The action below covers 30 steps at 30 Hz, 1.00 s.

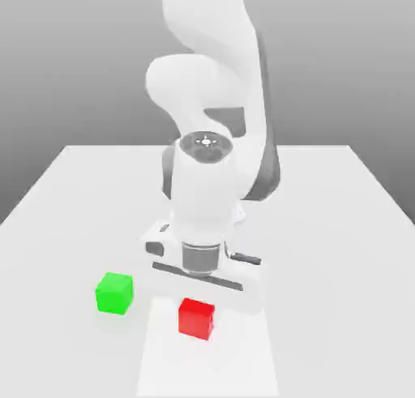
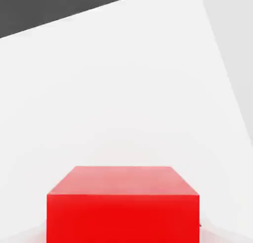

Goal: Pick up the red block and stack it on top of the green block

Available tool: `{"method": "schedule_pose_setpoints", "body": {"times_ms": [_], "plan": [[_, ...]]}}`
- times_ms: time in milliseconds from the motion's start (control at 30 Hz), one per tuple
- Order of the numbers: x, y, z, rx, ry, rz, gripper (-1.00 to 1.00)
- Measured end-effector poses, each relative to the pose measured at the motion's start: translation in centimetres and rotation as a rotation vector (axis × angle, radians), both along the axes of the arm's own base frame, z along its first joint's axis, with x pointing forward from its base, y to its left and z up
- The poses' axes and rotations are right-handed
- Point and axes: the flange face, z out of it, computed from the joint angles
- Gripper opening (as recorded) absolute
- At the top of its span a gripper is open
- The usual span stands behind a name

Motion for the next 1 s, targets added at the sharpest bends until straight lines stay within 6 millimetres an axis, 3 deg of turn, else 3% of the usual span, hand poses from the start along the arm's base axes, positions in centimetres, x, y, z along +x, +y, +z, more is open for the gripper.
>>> {"method": "schedule_pose_setpoints", "body": {"times_ms": [600, 733, 867, 1000], "plan": [[-0.2, 0.8, 4.1, 0.048, 0.004, -0.002, -1.00], [-0.7, 0.9, 4.3, 0.065, 0.021, 0.146, -1.00], [-1.4, -3.2, 4.7, 0.078, 0.031, 0.250, -1.00], [-2.1, -5.0, 5.0, 0.088, 0.037, 0.419, -1.00]]}}
